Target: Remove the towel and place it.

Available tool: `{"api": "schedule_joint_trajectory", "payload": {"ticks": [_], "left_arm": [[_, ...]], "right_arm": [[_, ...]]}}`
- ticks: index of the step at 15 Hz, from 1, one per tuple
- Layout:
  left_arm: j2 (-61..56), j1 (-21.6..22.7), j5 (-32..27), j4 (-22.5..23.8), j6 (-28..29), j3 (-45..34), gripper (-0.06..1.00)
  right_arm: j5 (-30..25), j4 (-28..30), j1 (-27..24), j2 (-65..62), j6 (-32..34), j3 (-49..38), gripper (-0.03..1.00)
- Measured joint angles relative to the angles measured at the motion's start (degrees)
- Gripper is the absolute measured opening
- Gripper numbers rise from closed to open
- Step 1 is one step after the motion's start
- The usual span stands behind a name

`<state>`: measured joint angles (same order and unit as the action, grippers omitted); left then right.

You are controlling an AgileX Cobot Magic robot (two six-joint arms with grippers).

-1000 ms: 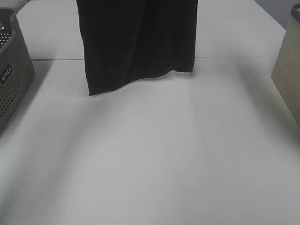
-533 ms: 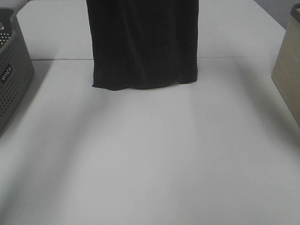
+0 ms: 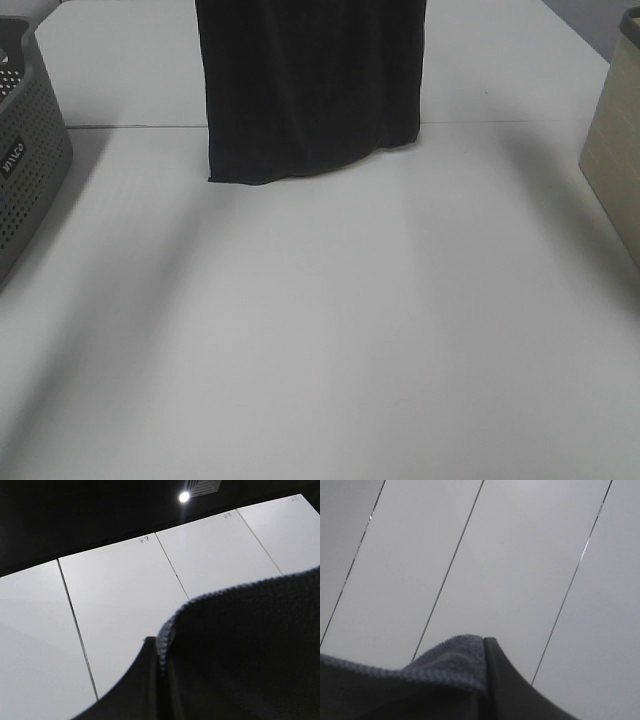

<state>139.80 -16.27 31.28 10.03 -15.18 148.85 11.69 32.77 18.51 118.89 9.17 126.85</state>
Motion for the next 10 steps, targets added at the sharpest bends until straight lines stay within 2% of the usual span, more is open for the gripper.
{"api": "schedule_joint_trajectory", "payload": {"ticks": [1,3,10], "left_arm": [[2.2,0.2,-0.6,-0.1,0.5,4.5,0.0],[4.8,0.3,-1.5,-0.1,0.9,8.8,0.0],[5.4,2.3,-1.9,0.3,1.8,9.4,0.0]], "right_arm": [[2.2,-0.5,-0.1,0.7,0.0,0.5,0.01],[3.9,-2.0,-0.6,2.6,0.0,2.3,0.01],[6.1,-4.1,-0.8,6.4,0.0,4.2,0.01]]}}
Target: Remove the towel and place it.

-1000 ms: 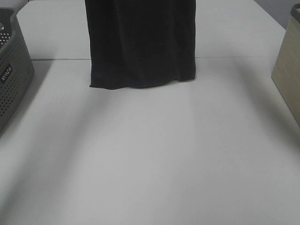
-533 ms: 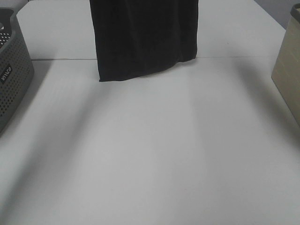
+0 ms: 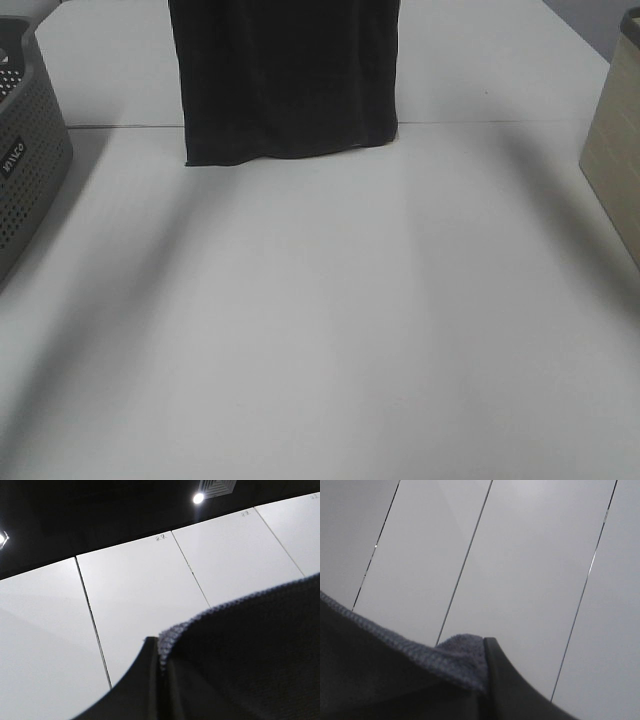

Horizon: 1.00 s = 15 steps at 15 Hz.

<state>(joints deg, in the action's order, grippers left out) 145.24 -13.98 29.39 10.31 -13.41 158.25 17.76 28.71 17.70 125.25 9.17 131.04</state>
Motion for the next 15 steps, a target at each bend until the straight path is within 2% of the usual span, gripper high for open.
{"api": "schedule_joint_trajectory", "payload": {"ticks": [2,6,10,13,14,15], "left_arm": [[0.0,0.0,0.0,0.1,0.8,0.0,0.0],[0.0,0.0,0.1,0.7,1.0,0.0,0.0],[0.0,0.0,-3.2,1.5,3.7,0.0,0.0],[0.0,0.0,-12.9,6.6,12.0,0.0,0.0],[-0.1,0.0,-14.7,7.3,12.9,0.0,0.0],[-0.5,-0.2,-19.6,8.2,14.0,0.0,0.0]], "right_arm": [[2.2,-0.1,0.0,0.2,-0.6,0.1,0.01],[2.2,-0.1,0.0,0.2,-1.0,0.1,0.01],[-2.7,-0.1,0.0,0.2,-0.7,0.1,0.01],[-16.4,-0.4,0.0,-0.5,4.3,0.1,0.01],[-18.6,-0.7,0.0,-0.7,4.8,0.1,0.01],[-23.2,-2.2,0.0,-1.8,5.7,0.1,0.01]]}}
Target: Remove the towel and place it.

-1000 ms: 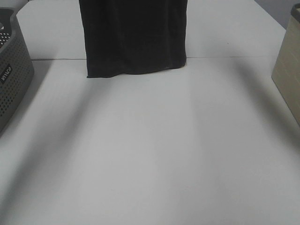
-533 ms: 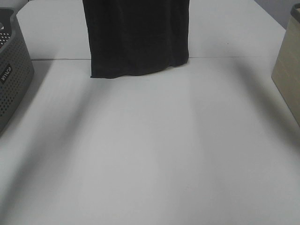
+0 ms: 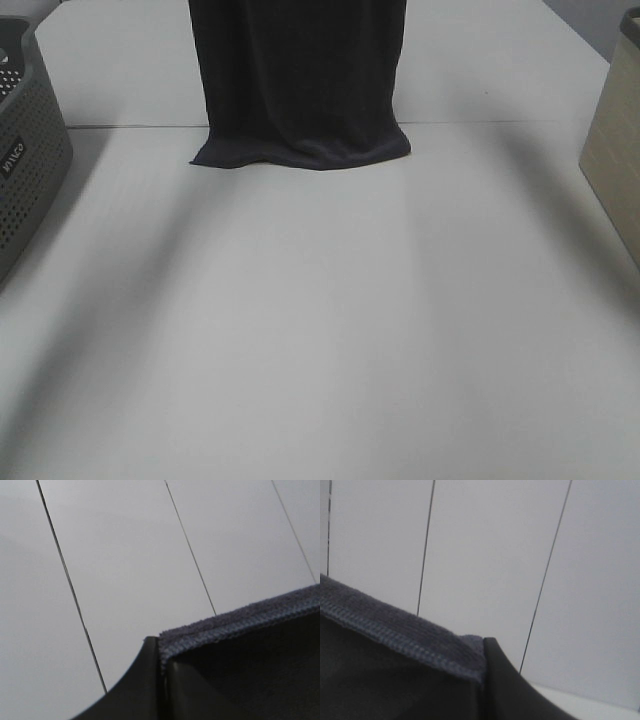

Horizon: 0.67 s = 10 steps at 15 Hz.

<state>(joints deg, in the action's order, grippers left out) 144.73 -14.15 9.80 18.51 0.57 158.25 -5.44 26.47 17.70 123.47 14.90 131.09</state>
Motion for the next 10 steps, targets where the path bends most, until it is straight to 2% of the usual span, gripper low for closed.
{"api": "schedule_joint_trajectory", "payload": {"ticks": [2,4,6,7,8,10], "left_arm": [[-2.7,-1.3,-13.5,0.5,0.3,0.0,0.0],[-7.4,-3.0,-30.1,-2.2,-0.6,0.0,0.0],[-11.9,-3.7,-46.6,-9.5,-4.0,0.0,0.0],[-13.0,-3.7,-50.7,-11.5,-5.2,0.0,0.0],[-15.8,-3.4,-64.2,-17.3,-8.1,0.0,0.0],[-17.6,-3.4,-74.3,-20.3,-8.4,0.0,0.0]], "right_arm": [[-10.8,-6.4,0.3,-2.4,-0.4,0.0,0.01],[-22.3,-14.7,0.3,-5.1,-4.6,0.0,0.01],[-35.6,-22.6,0.3,-7.8,-9.3,0.0,0.01],[-37.9,-23.7,0.3,-8.3,-10.2,0.0,0.01],[-46.9,-27.6,0.2,-10.4,-13.6,0.0,0.01],[-53.5,-30.4,0.2,-12.8,-16.4,0.0,0.01]]}}
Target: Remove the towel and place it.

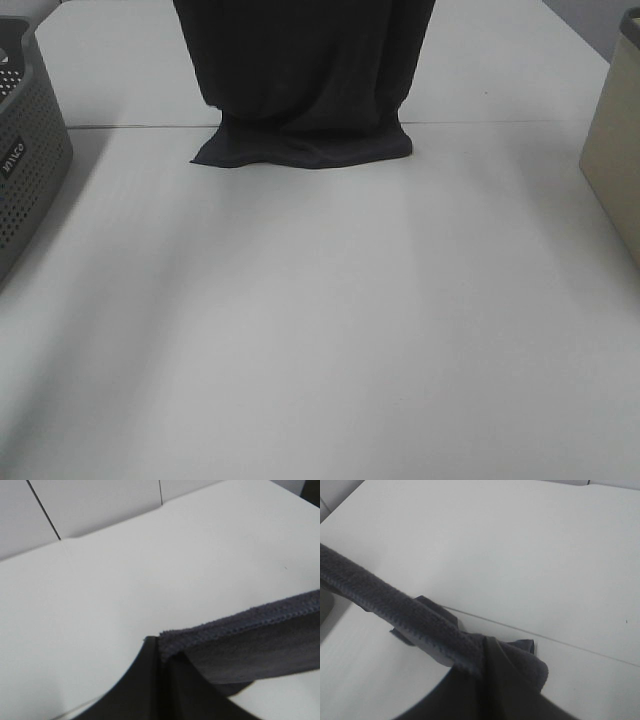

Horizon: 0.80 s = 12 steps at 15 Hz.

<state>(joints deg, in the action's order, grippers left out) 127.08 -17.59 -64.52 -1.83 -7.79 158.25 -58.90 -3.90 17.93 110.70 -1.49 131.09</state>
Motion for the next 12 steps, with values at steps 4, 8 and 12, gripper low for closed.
{"api": "schedule_joint_trajectory", "payload": {"ticks": [4,8,12], "left_arm": [[-2.3,0.0,-5.0,-6.0,0.8,0.0,0.0],[-11.6,0.0,-5.1,-7.3,2.8,-15.2,0.0],[-28.4,-1.8,-5.1,-6.9,2.9,-43.0,0.0]], "right_arm": [[-9.0,-1.0,0.0,-5.0,-0.8,0.1,0.01],[-10.9,-4.8,0.0,-8.3,-0.9,-0.4,0.01],[-10.9,-5.1,3.8,-17.9,-1.4,-16.7,0.01]]}}
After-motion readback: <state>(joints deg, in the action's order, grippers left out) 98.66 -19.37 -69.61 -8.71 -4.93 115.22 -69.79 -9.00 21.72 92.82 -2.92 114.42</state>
